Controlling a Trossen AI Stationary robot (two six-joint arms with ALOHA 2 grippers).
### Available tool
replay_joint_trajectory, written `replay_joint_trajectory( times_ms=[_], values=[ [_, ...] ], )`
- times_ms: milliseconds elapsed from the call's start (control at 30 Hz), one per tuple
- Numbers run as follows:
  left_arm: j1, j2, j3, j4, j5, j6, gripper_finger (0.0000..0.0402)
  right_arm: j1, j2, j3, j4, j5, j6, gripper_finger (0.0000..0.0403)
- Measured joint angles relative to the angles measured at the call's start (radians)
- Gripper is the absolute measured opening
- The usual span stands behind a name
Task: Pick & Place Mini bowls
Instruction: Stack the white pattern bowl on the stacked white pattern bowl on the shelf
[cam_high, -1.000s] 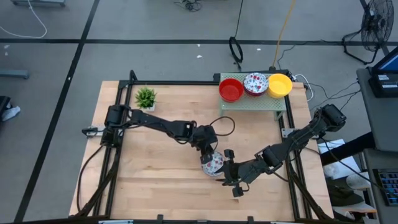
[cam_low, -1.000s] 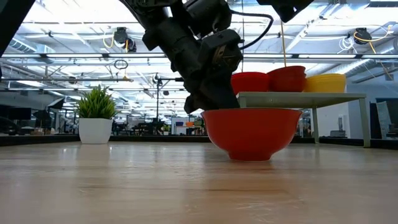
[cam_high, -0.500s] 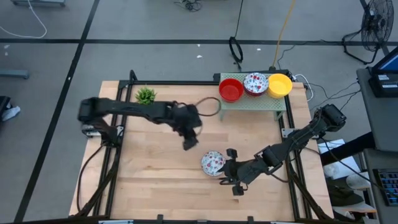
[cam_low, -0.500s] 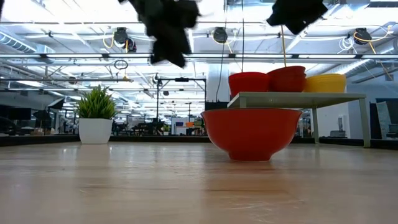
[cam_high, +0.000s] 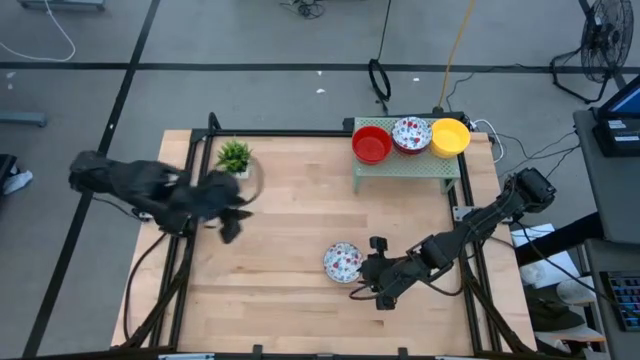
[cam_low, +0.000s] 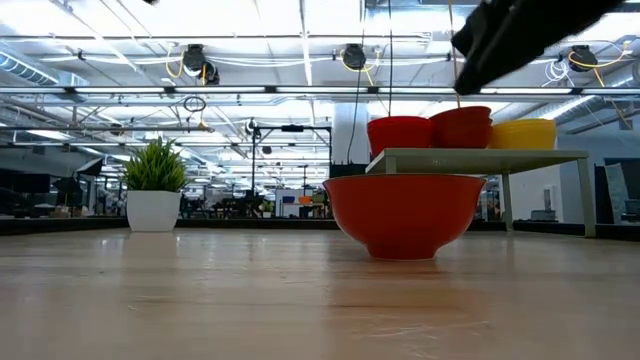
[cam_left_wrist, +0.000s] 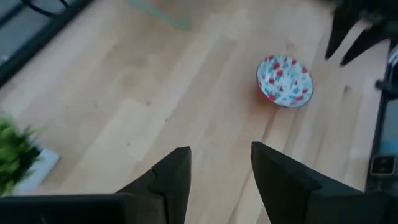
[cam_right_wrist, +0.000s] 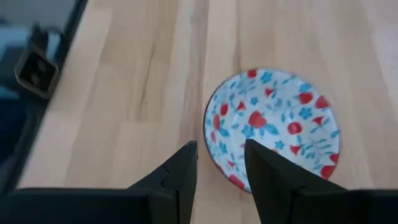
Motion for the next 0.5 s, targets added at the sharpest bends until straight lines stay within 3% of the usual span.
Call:
replay_joint_trajectory(
  times_ms=[233, 500],
  values=[
    [-0.282, -0.168, -0.105, -0.065, -0.311, -0.294, 0.0172, 0.0, 0.08, -0.008, 0.003, -0.051, -0.09, 0.0121],
    [-0.479, -0.224, -0.393, 0.012, -0.452, -0.527, 0.0172, 0.0, 0.15, -0.008, 0.006, -0.049, -0.156, 0.0121]
  ],
)
